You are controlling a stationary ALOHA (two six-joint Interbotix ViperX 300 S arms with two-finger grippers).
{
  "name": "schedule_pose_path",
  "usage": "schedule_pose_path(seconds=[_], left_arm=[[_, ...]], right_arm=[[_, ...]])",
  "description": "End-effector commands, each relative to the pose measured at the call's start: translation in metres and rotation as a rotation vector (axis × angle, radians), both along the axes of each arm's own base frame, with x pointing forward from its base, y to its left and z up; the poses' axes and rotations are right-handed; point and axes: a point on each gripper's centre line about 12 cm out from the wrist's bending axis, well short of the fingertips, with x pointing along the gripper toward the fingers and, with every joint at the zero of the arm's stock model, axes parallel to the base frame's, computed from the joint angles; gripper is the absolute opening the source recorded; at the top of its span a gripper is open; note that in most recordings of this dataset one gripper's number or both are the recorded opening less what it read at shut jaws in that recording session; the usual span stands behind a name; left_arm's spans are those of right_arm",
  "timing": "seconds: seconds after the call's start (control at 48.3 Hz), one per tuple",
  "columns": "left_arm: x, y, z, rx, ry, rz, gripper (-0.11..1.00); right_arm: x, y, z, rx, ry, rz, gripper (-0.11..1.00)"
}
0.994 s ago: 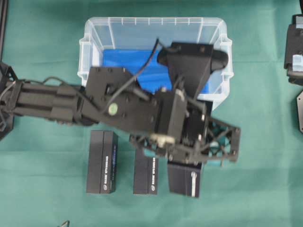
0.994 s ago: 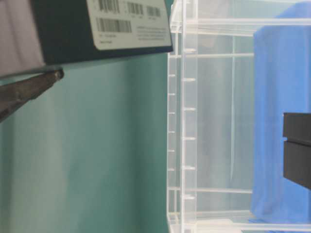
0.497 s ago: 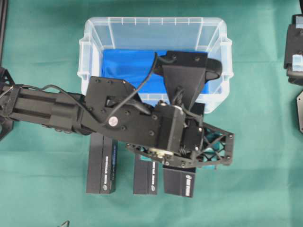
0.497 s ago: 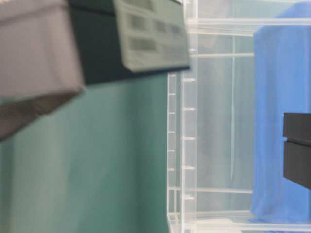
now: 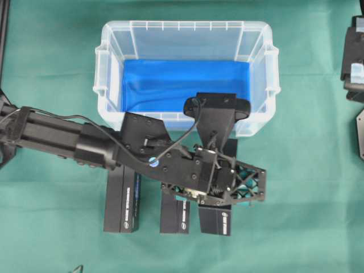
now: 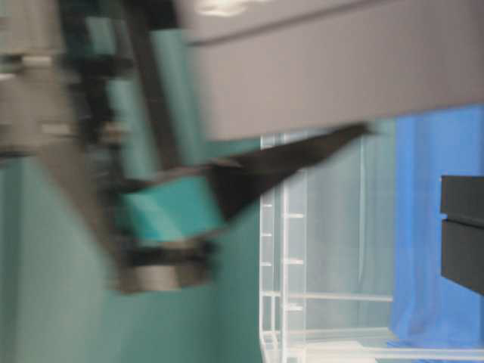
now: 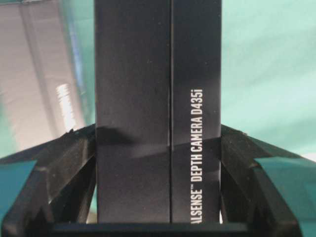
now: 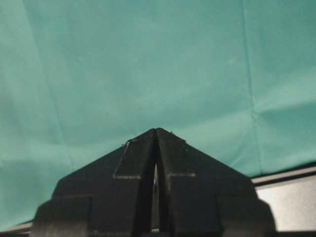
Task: Take the box out of the case with the left arm.
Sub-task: 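Carry the box forward and lower it onto the table right of the others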
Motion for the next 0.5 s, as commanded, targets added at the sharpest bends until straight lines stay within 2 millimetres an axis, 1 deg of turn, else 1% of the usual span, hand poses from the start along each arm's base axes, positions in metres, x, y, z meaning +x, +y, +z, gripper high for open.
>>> schedule_pose_path(seconds=[0.0,0.124,0.207,0.29,0.476], left_arm=[[-0.007,-0.002,0.024,-0.02,-0.088,-0.001,0.61],[-0.006,-0.004,0.009,-0.024,-0.086,0.007,0.61],[-0.004,-0.01,-0.002,-0.028,-0.081,0.008,0.61],[-0.001,-0.012,-0.008,-0.032,-0.091,0.007,0.61],[0.001,-0.011,-0.008,-0.03,-0.102,-0.004,0.61]], right_arm=[[0.001,0.0,0.003,0.002,-0.011,-0.001,0.0],[0.001,0.0,0.003,0.0,-0.011,-0.001,0.0],[0.001,0.0,0.003,-0.002,-0.011,0.0,0.0],[0.001,0.0,0.003,-0.003,-0.011,-0.002,0.0],[0.001,-0.001,0.002,-0.003,-0.008,-0.003,0.0]])
